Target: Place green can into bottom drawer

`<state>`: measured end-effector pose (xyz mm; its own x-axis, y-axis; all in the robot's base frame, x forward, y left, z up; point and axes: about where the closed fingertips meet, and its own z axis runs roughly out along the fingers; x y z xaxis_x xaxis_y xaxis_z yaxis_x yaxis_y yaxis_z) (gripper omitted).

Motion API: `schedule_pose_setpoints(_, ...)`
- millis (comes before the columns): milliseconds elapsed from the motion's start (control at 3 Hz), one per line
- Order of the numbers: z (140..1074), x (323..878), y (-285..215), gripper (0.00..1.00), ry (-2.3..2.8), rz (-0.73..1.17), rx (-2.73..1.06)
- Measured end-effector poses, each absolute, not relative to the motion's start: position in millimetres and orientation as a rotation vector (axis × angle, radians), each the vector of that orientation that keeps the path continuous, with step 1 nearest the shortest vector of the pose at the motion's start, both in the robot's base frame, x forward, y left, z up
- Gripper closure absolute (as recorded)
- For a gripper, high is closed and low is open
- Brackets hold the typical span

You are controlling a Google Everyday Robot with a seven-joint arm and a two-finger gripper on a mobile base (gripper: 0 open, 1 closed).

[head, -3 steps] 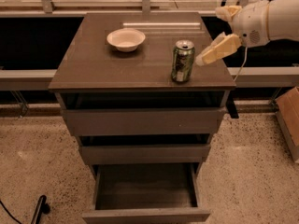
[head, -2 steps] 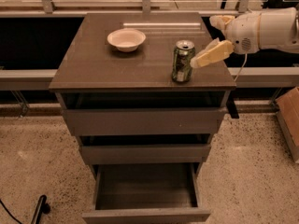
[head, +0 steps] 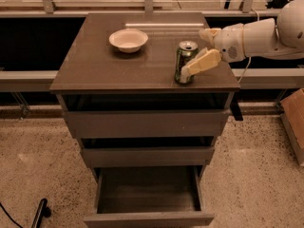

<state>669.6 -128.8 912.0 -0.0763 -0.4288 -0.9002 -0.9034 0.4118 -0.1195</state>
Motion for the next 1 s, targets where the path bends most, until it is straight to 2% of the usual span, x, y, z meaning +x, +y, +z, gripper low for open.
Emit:
schedule_pose_setpoints(333, 904, 674, -119, 0.19, 1.696, 0.626, -1.191)
schedule_pose_setpoints(1000, 890, 683, -127, 0.66, 1.738, 0.679, -1.209)
